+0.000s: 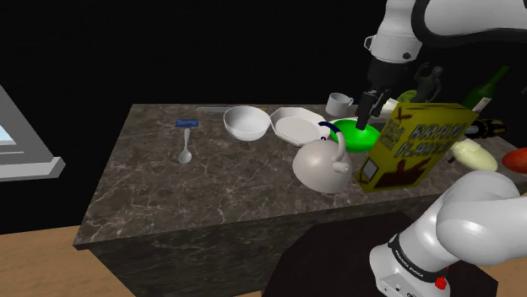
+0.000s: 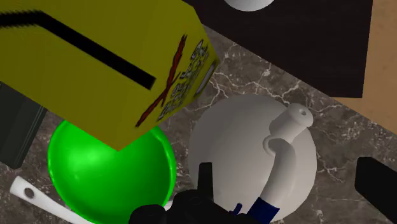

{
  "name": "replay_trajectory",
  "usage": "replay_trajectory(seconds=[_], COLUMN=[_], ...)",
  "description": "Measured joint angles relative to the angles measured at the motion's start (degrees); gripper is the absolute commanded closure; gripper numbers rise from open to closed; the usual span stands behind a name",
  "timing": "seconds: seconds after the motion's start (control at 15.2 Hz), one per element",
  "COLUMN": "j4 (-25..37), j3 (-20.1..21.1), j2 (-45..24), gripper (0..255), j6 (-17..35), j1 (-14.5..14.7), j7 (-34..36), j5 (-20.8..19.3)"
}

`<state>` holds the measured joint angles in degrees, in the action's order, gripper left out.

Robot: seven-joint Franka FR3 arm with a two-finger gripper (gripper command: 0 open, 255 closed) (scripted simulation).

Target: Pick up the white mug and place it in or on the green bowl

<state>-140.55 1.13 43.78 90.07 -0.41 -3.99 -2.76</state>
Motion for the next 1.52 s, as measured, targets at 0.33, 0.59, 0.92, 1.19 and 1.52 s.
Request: replay_trajectory(seconds=[0.33,0.59,0.92,1.19,1.52], j4=[0.6,2.1,6.0,10.4,17.3], j3=[-2.8,-6.1,-10.1,-12.9,-16.3], j2=[-4.4,-10.1,-19.1,-26.5,-36.9], gripper=[0,0,0,0,0], j6=[4.0,8.8,14.6,18.3,22.4], j1=[-1.4,-3.0,-4.6,-5.6,-7.0], j7=[-2.8,-6.1,-10.4,-13.7,-18.6], j5=[-2.3,-4.6,-6.4,-6.8,-5.7])
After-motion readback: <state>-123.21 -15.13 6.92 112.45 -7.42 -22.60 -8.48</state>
